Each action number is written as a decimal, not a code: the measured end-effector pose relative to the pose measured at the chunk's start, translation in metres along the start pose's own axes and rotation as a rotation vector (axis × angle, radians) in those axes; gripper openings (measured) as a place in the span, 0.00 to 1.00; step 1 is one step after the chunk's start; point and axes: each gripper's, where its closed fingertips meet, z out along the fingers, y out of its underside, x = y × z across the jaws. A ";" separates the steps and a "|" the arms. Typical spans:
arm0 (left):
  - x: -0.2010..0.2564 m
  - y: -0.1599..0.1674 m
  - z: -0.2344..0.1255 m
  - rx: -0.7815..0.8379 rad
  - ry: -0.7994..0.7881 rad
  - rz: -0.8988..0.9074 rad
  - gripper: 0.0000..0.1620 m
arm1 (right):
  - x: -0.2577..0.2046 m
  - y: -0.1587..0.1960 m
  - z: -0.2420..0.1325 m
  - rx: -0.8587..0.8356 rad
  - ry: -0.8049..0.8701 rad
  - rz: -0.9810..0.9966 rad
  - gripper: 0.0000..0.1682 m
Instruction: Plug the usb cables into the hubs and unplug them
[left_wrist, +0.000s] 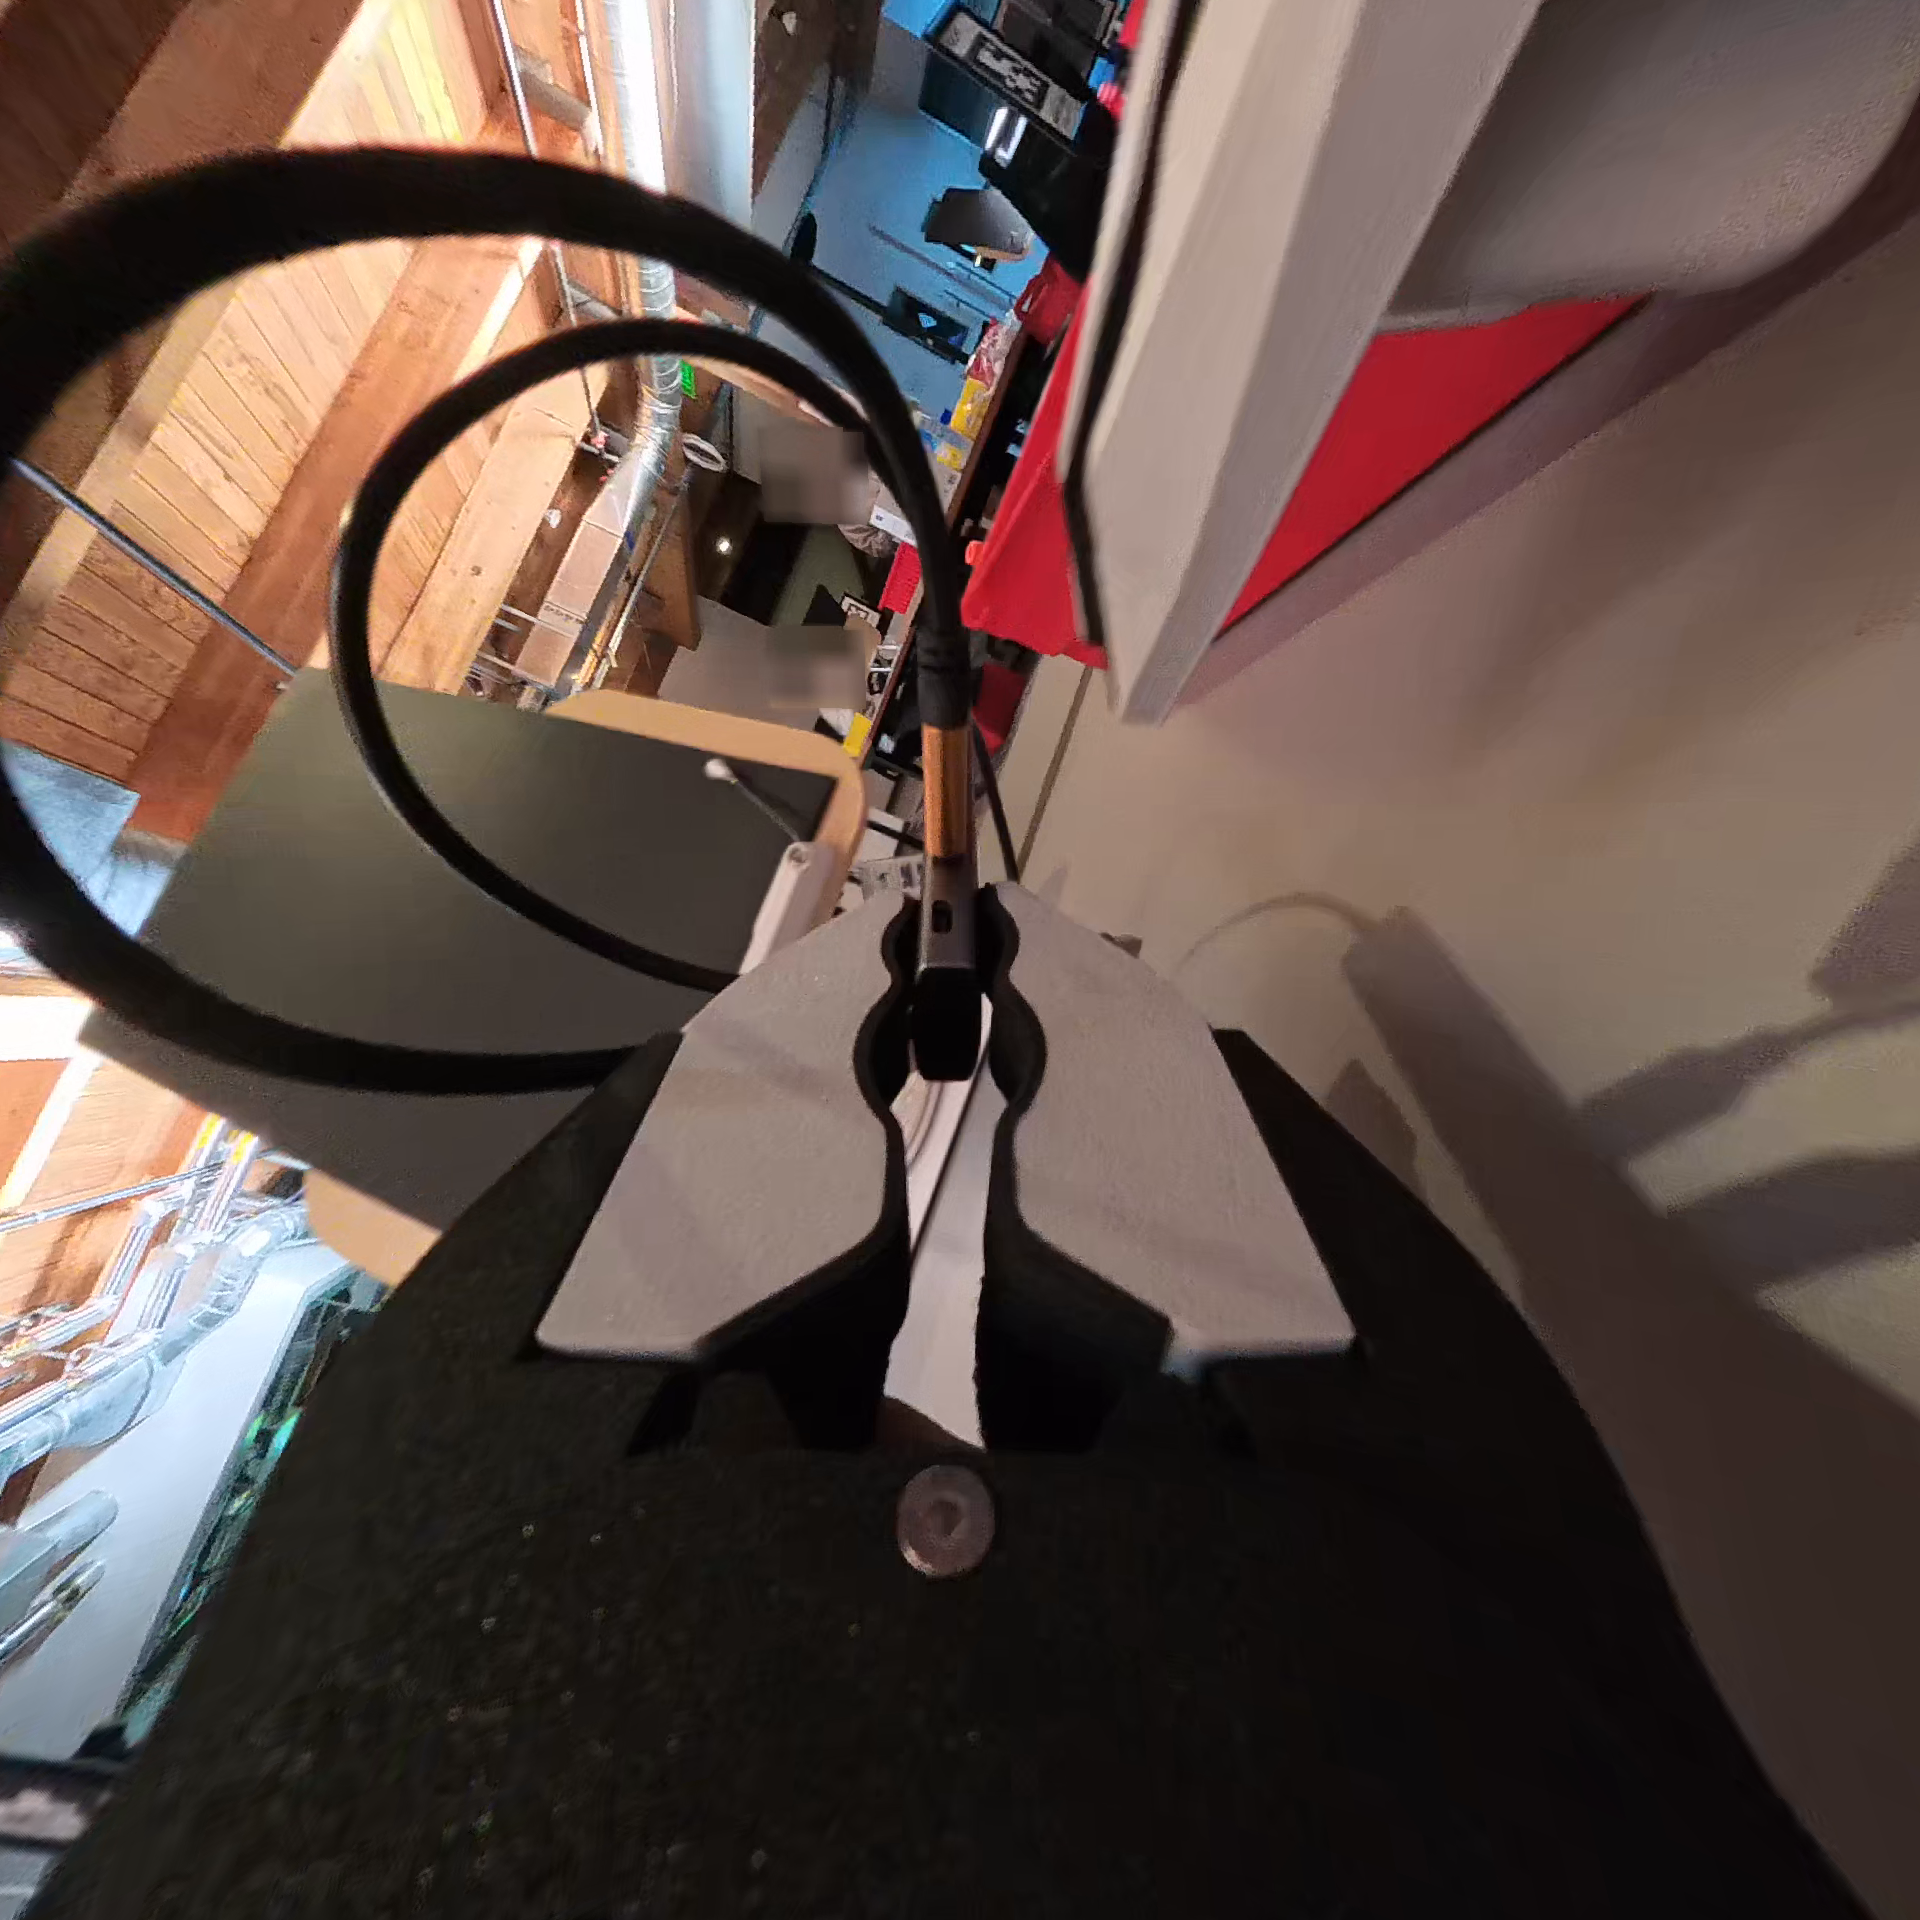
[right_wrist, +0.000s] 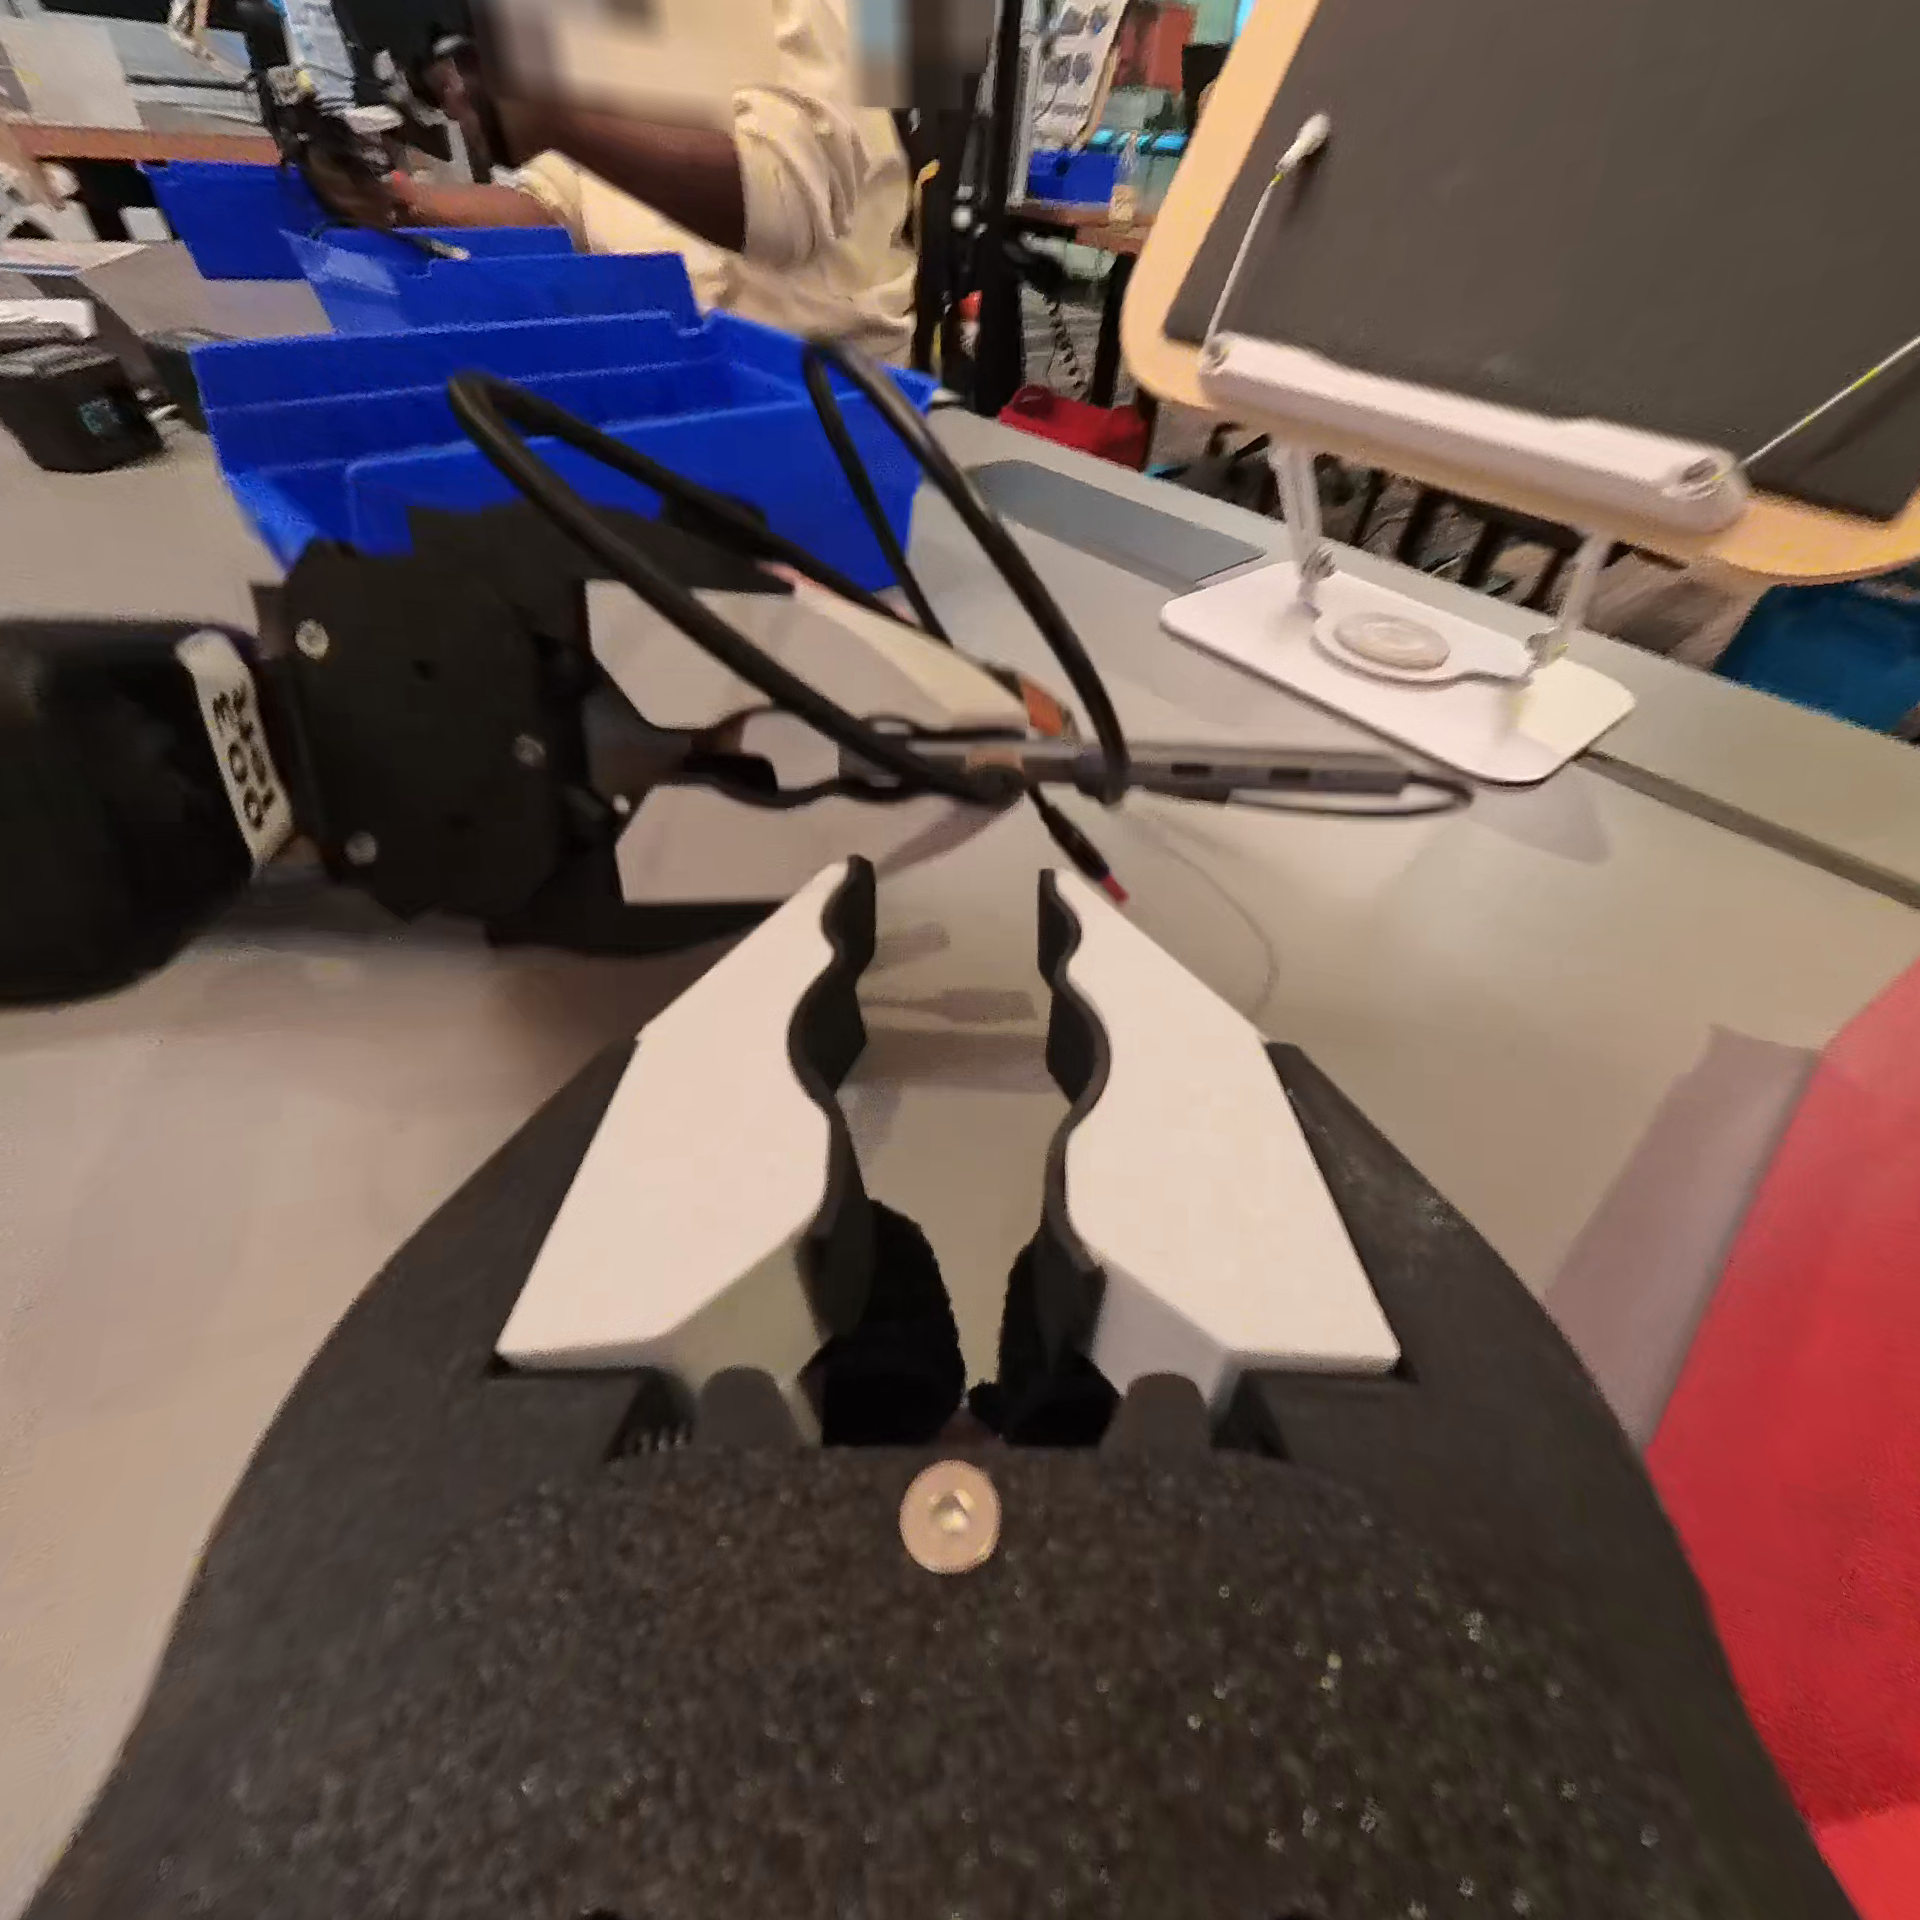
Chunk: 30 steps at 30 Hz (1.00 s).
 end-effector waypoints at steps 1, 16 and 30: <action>0.004 0.000 0.005 0.004 0.003 -0.004 0.06 | 0.003 -0.003 0.003 0.023 0.023 -0.007 0.17; 0.027 0.009 0.008 -0.058 0.090 -0.016 0.06 | 0.016 0.010 0.025 -0.061 0.132 -0.070 0.07; 0.029 0.001 0.005 0.016 0.117 -0.079 0.08 | -0.004 0.005 0.013 -0.024 -0.122 0.145 0.05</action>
